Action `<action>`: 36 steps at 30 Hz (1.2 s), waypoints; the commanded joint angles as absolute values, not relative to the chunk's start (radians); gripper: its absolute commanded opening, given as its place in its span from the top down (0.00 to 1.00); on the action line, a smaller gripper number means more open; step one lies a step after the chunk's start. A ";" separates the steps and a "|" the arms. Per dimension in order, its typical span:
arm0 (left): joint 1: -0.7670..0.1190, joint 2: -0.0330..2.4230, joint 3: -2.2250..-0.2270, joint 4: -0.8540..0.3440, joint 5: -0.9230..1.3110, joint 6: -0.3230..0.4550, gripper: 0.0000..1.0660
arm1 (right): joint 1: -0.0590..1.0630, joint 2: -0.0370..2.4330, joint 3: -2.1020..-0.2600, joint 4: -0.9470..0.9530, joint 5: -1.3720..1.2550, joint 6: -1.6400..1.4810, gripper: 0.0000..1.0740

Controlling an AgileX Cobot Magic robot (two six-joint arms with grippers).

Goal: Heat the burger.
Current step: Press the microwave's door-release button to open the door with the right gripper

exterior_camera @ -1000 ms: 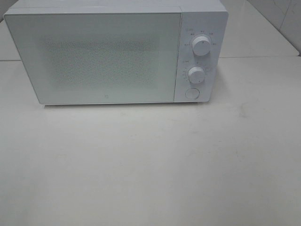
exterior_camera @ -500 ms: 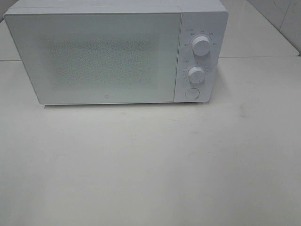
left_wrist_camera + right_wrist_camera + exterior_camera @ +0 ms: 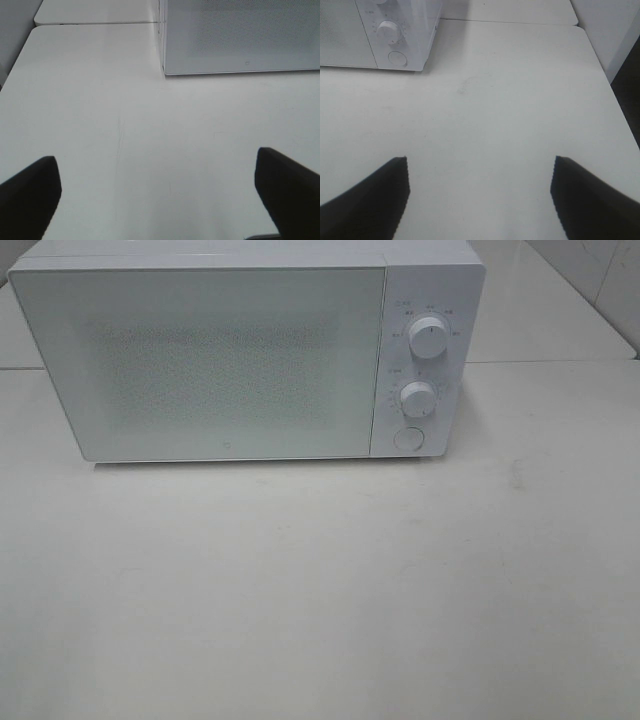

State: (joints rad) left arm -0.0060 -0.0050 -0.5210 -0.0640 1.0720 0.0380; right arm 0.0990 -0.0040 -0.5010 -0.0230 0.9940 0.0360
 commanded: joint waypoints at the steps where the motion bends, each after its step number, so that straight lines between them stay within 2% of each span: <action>1: -0.004 -0.019 -0.516 -0.065 1.074 0.037 0.08 | 0.093 0.039 -0.539 -0.032 0.963 0.041 0.29; 36: -0.004 -0.019 -0.516 -0.065 1.074 0.037 0.08 | 0.094 0.856 -0.555 0.014 0.197 0.042 0.29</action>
